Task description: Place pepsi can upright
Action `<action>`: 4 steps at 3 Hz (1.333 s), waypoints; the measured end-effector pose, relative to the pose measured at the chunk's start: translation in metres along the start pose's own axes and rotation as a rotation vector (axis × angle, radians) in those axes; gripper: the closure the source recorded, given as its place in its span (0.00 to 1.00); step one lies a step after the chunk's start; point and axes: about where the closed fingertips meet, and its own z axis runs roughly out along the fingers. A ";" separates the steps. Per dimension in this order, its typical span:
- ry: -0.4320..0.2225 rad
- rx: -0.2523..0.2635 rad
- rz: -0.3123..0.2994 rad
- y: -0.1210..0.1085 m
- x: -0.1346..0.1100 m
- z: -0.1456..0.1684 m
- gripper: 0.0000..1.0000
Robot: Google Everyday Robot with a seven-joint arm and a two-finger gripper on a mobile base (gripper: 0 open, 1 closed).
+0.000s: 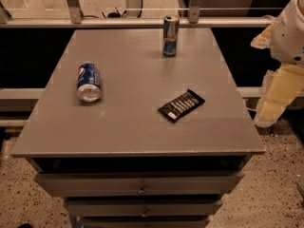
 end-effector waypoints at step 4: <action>-0.261 -0.045 -0.196 0.015 -0.146 0.006 0.00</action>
Offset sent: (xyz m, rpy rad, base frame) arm 0.0229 0.0469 0.0176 0.0898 -0.0472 0.1636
